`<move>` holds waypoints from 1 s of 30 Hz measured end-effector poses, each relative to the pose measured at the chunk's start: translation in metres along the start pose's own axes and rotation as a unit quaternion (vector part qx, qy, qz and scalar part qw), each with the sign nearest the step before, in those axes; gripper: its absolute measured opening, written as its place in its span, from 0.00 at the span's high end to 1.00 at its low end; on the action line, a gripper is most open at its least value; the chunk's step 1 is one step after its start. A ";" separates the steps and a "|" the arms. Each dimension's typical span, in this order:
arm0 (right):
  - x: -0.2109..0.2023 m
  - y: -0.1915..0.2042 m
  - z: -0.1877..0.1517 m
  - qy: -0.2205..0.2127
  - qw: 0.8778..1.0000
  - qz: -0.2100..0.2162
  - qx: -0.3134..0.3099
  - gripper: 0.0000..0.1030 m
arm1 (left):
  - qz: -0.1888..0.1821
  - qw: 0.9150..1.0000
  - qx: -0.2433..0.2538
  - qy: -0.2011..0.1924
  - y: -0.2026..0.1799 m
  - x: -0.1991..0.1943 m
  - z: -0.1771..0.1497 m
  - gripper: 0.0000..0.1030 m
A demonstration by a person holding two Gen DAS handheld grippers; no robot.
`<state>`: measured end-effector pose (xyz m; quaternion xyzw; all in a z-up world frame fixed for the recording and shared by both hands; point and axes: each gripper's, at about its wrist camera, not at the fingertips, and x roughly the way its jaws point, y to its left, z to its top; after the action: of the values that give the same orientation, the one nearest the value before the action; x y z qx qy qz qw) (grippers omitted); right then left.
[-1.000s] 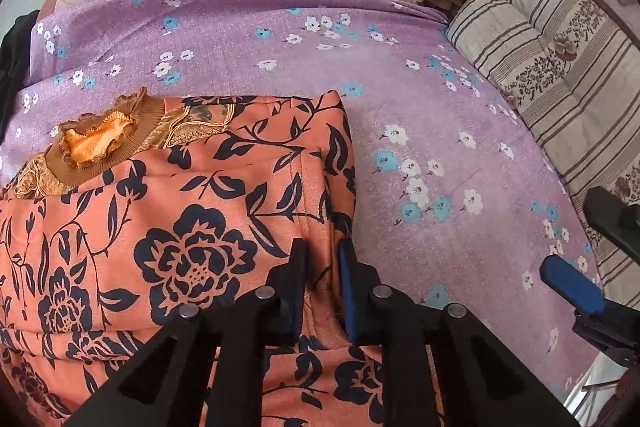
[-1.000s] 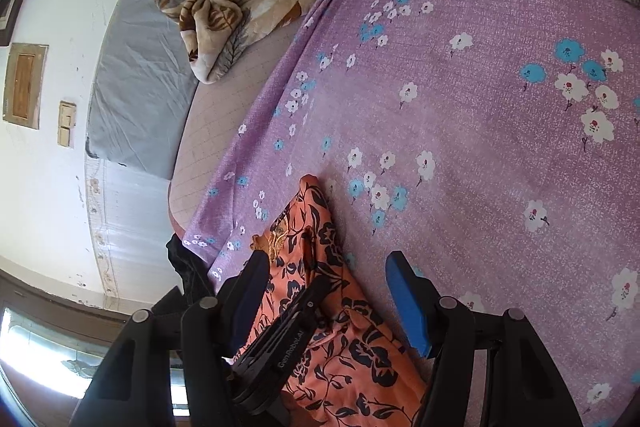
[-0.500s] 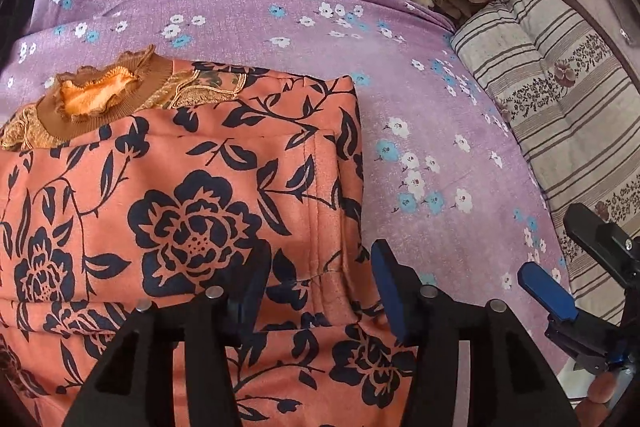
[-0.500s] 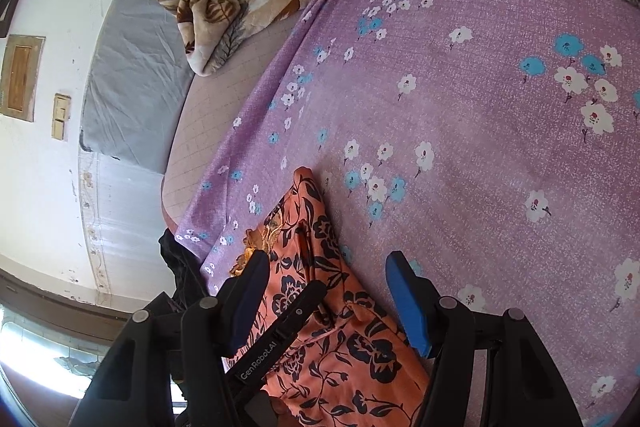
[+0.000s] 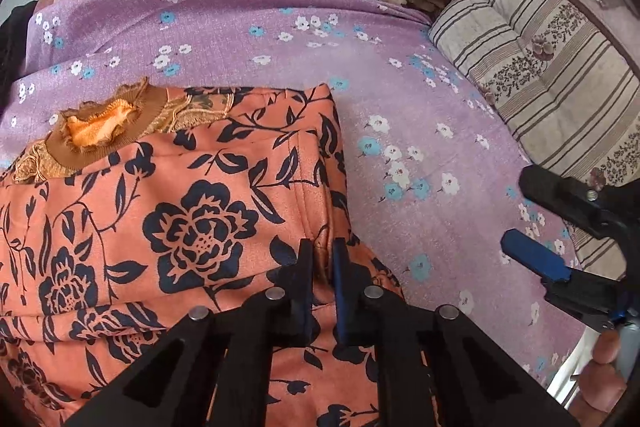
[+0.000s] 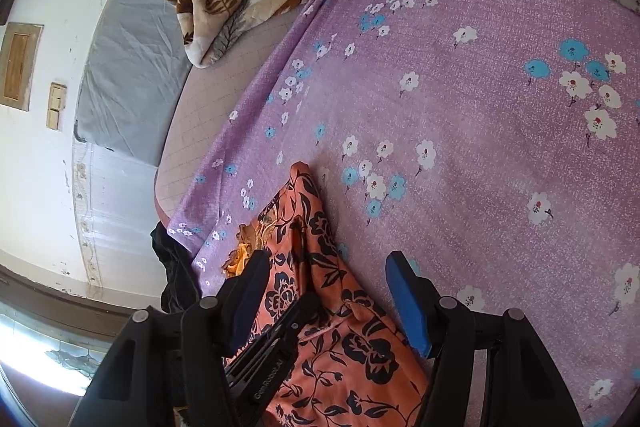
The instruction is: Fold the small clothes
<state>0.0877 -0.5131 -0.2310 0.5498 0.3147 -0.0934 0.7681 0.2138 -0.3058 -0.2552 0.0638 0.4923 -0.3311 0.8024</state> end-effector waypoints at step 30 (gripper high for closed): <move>0.069 0.087 -0.125 0.060 0.952 -0.057 -0.294 0.21 | 0.405 0.784 -0.444 -0.156 0.447 -0.319 -0.231 0.73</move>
<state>0.1370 -0.3535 -0.2283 0.2850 0.4046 -0.0072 0.8689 0.2122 0.2881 -0.2068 -0.1587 0.3815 0.2743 0.8684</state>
